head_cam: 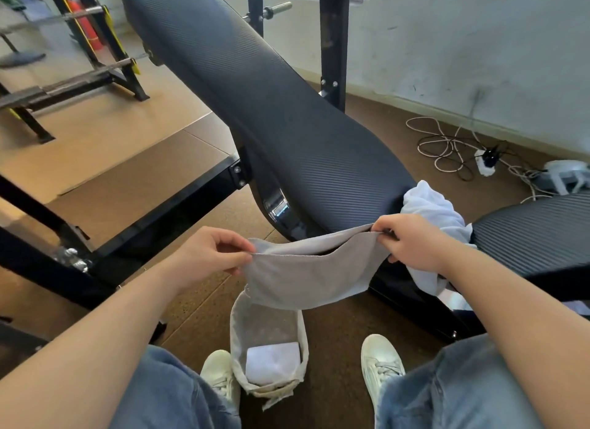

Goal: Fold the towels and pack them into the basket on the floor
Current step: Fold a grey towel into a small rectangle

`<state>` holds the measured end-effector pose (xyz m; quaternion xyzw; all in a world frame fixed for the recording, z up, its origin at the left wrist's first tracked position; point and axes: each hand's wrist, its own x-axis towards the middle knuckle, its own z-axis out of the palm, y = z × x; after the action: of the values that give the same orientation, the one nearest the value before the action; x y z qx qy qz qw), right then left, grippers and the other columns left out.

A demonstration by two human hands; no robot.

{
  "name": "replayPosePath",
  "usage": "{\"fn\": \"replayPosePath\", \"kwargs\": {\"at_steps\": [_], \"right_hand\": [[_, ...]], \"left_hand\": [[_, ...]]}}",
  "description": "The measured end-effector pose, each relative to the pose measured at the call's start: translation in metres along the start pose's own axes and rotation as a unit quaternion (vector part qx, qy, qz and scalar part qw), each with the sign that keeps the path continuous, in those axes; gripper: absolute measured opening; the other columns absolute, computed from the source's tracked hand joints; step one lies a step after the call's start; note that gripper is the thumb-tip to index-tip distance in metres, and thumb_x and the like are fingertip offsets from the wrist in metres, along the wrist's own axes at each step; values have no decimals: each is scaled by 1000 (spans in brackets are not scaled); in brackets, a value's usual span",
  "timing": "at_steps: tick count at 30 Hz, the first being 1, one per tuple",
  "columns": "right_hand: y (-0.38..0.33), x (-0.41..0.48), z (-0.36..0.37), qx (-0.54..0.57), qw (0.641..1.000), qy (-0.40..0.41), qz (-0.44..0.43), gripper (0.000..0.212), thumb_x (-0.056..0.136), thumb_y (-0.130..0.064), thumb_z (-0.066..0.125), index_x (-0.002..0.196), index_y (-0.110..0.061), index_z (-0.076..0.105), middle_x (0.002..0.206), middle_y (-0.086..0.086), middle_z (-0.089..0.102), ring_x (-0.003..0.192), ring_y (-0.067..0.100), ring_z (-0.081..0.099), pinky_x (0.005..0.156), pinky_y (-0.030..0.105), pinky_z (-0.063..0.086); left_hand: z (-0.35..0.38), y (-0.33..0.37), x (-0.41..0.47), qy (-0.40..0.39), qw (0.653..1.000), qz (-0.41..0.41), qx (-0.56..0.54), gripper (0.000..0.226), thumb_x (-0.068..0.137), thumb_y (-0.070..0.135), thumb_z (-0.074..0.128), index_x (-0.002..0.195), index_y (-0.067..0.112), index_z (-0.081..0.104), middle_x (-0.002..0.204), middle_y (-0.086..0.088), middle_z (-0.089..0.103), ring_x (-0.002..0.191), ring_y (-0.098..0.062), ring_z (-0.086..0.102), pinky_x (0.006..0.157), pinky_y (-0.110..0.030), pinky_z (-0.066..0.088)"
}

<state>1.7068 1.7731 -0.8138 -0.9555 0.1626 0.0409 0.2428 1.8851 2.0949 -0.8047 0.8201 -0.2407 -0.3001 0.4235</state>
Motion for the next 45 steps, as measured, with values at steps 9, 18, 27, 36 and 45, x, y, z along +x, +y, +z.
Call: {"fn": "replayPosePath", "kwargs": {"at_steps": [9, 18, 27, 36, 45], "right_hand": [[12, 3, -6, -33, 999, 18, 16, 14, 96, -17, 65, 99, -27, 74, 78, -23, 59, 78, 5, 57, 66, 8, 34], [3, -1, -11, -25, 1000, -6, -5, 19, 99, -17, 61, 92, -34, 67, 79, -18, 64, 79, 4, 60, 65, 13, 38], [10, 1, -15, -14, 1000, 9, 11, 18, 94, -26, 69, 80, -36, 71, 77, -16, 69, 80, 7, 64, 69, 18, 44], [18, -3, -23, 4, 1000, 16, 9, 8, 96, -32, 69, 93, -35, 74, 86, -15, 70, 86, 5, 65, 75, 19, 48], [18, -5, -20, 25, 1000, 1, 1, 19, 99, -26, 66, 89, -43, 70, 77, -20, 71, 82, 2, 69, 83, 26, 54]], "left_hand": [[-8, 0, 3, 140, 987, 79, -7, 9, 88, 11, 77, 93, 18, 78, 79, 1, 75, 60, -19, 68, 62, -28, 60], [-3, 2, -2, 87, 992, 84, 24, 11, 89, 9, 75, 91, 19, 79, 84, 7, 72, 69, -8, 66, 55, -21, 54], [-7, 4, -2, 149, 983, 102, 38, 8, 88, 11, 77, 91, 18, 78, 82, 1, 73, 59, -16, 67, 59, -21, 57], [-8, 1, -4, 117, 983, 100, 100, 9, 90, 11, 74, 88, 20, 74, 79, 1, 71, 66, -16, 69, 59, -19, 57], [-11, -4, -2, 92, 979, 147, 106, 21, 85, 2, 75, 85, 23, 77, 90, 7, 72, 83, -10, 68, 61, -18, 55]]}}
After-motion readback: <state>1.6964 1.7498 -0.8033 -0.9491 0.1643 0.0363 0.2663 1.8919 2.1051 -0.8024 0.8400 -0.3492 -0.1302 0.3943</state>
